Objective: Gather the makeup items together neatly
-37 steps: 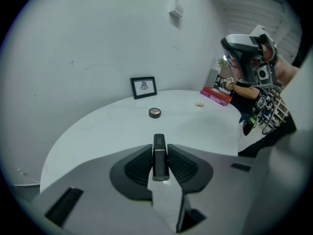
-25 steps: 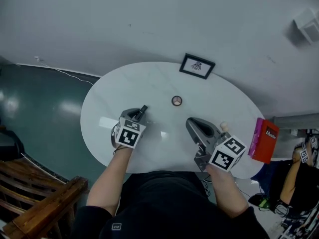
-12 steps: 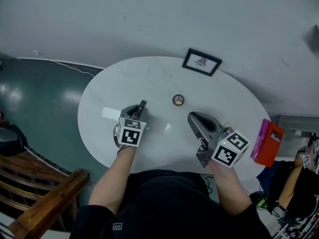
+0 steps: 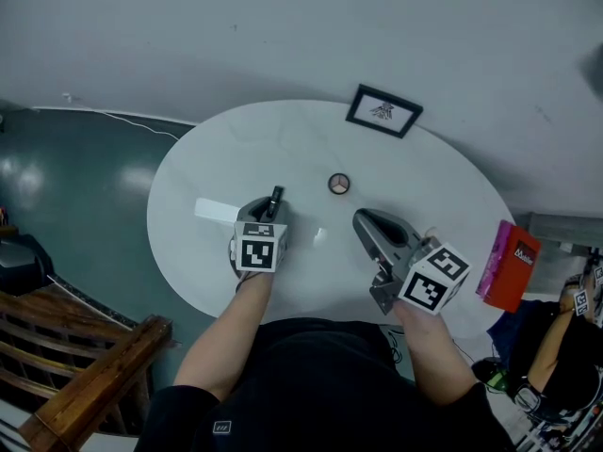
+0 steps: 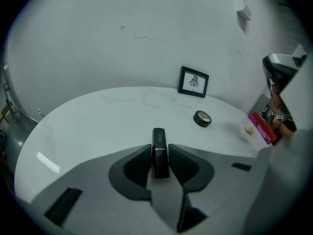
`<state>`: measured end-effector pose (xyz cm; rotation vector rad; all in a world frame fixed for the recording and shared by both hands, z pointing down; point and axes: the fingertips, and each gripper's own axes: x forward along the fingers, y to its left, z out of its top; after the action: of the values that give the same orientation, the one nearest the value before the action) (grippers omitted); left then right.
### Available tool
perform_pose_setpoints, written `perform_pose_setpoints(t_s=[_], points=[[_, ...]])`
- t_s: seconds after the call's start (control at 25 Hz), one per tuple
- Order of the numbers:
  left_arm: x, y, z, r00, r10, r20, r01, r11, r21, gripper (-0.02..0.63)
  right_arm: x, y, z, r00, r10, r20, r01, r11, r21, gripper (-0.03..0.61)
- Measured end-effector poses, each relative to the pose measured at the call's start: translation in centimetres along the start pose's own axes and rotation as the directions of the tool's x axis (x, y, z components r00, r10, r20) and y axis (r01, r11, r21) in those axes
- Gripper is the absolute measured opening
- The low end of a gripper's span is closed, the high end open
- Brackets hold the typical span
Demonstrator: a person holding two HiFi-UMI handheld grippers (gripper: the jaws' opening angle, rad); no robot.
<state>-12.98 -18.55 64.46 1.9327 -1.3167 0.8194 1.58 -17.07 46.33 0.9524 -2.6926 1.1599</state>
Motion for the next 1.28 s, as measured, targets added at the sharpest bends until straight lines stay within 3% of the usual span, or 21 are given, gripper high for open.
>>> perform_pose_setpoints(t_s=[0.24,0.4,0.6,0.92,1.16,1.28], points=[[-0.5,-0.5,-0.6,1.0,-0.025,-0.006,0.025,1.0,-0.02,0.183,-0.7,0.5,0.0,1.0,-0.006,0.016,0.006,1.0,-0.006,0.035],[-1.2,-0.7,-1.7,1.0,-0.026,-0.017,0.025,0.999,-0.036,0.178,-1.4,0.9,-0.1,1.0,-0.013,0.026,0.013,1.0,-0.007,0.035],[-1.5,-1.0,-2.4,1.0,-0.024,-0.014,0.024,1.0,-0.007,0.126,-2.3,1.1,-0.7,0.999,-0.024,0.035,0.024,1.0,-0.003,0.035],[-1.7,-0.9,-2.6,1.0,-0.002,-0.008,0.003,1.0,0.029,0.114,-3.5,1.2,-1.1,0.998,-0.04,0.054,0.04,0.999,0.009,0.036],[-3.2,-1.9,-1.5,0.998,-0.021,0.067,0.017,0.998,0.054,0.152,-4.6,0.6,0.4,0.993,-0.068,0.095,0.069,0.998,-0.007,0.035],[-5.4,-2.5,-0.5,0.991,-0.037,0.131,0.027,0.996,0.083,0.152,-5.0,1.1,2.0,0.989,-0.099,0.107,0.109,0.989,-0.098,0.036]])
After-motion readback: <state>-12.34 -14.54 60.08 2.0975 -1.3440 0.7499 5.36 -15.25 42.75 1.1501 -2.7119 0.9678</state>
